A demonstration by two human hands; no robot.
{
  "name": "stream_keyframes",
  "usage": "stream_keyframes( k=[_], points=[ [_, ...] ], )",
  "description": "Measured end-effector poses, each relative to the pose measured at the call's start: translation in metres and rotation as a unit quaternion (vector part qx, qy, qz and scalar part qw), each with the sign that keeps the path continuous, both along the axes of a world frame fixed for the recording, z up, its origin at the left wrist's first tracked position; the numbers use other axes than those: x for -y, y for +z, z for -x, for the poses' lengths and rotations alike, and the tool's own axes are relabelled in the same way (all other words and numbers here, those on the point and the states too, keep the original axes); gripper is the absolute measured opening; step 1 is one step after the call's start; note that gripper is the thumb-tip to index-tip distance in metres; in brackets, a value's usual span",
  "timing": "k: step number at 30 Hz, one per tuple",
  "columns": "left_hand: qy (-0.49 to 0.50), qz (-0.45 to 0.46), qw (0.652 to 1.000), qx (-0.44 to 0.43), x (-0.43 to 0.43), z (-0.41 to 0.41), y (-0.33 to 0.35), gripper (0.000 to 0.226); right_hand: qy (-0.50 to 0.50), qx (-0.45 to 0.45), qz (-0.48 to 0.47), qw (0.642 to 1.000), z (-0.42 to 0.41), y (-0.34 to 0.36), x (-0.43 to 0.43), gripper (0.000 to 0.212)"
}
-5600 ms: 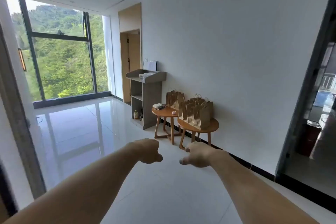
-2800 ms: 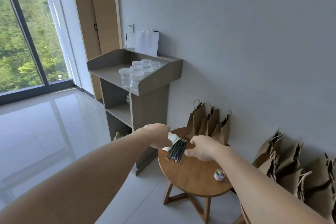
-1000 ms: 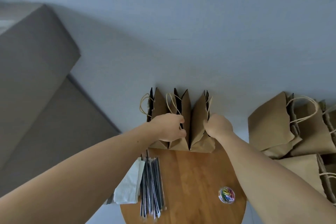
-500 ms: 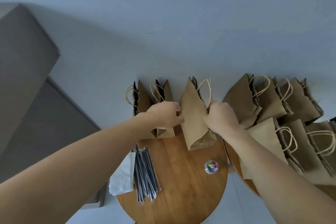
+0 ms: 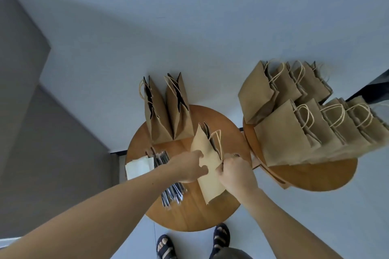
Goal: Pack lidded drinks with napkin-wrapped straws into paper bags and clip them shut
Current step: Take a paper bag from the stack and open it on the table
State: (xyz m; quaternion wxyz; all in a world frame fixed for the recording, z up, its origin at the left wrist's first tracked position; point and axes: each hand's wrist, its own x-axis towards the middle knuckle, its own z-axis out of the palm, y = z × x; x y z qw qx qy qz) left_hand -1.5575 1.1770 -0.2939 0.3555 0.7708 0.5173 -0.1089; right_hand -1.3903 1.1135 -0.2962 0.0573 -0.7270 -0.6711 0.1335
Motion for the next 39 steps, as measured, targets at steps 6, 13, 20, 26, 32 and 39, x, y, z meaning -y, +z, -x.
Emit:
stream_keyframes(
  k=[6, 13, 20, 26, 32, 39],
  points=[
    [0.045, 0.051, 0.998, 0.013, 0.034, -0.009, -0.024, 0.066, 0.011, -0.094, 0.037, 0.995, -0.011, -0.036, 0.030, 0.031],
    [0.086, 0.044, 0.995, -0.012, 0.061, -0.032, -0.027, 0.088, 0.009, -0.254, 0.106, 0.961, -0.049, -0.051, 0.038, 0.051],
    [0.146, 0.032, 0.988, -0.047, 0.072, -0.048, -0.035, 0.074, -0.017, -0.320, 0.171, 0.932, -0.061, -0.059, 0.039, 0.040],
    [0.234, 0.038, 0.971, -0.019, 0.069, -0.048, -0.045, 0.050, -0.056, -0.332, 0.190, 0.922, -0.067, -0.057, 0.030, 0.017],
    [0.351, 0.049, 0.934, -0.032, 0.068, -0.057, -0.057, 0.045, -0.101, -0.274, 0.197, 0.936, -0.055, -0.057, 0.015, 0.010],
    [0.356, 0.014, 0.931, -0.084, 0.058, -0.060, -0.067, 0.027, -0.033, -0.119, 0.129, 0.984, -0.040, -0.054, -0.007, 0.030]
  ],
)
